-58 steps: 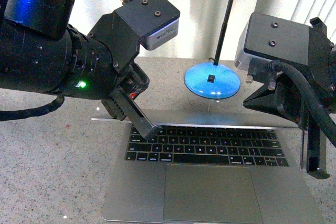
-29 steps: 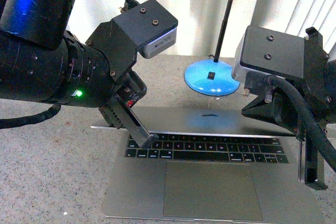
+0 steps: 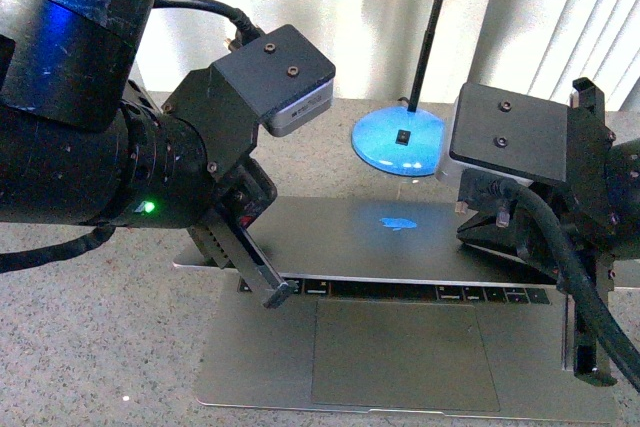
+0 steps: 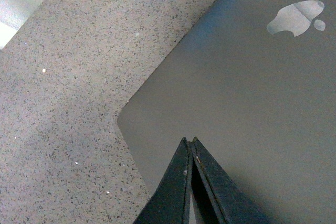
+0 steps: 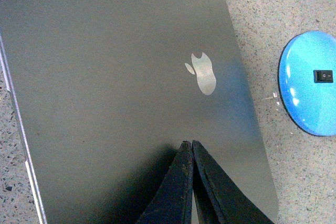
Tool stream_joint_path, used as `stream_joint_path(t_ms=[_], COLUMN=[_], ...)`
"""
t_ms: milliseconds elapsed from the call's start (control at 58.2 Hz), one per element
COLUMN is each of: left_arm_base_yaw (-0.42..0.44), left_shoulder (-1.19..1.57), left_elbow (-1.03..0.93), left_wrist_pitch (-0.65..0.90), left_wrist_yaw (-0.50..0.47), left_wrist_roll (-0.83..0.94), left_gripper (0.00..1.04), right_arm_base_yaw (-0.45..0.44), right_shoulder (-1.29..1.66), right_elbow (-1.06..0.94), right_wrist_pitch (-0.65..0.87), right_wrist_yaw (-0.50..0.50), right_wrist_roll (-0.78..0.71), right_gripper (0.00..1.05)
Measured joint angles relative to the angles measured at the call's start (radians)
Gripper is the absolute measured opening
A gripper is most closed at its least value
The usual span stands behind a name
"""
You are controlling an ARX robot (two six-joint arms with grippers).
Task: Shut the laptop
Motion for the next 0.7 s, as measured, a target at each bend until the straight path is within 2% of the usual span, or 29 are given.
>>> stream_joint_path(t_ms=[704], left_arm_base_yaw=[-0.006], left_shoulder=[0.045], left_elbow=[-0.031], left_wrist_pitch=[0.046], left_wrist_yaw=[0.013], left_wrist_roll=[-0.019], left_gripper=[0.04], right_arm_base_yaw=[0.006], right_shoulder=[0.039], right_elbow=[-0.019], right_wrist_pitch=[0.013], right_wrist_yaw=[0.009], right_wrist_roll=[-0.011], right_gripper=[0.03])
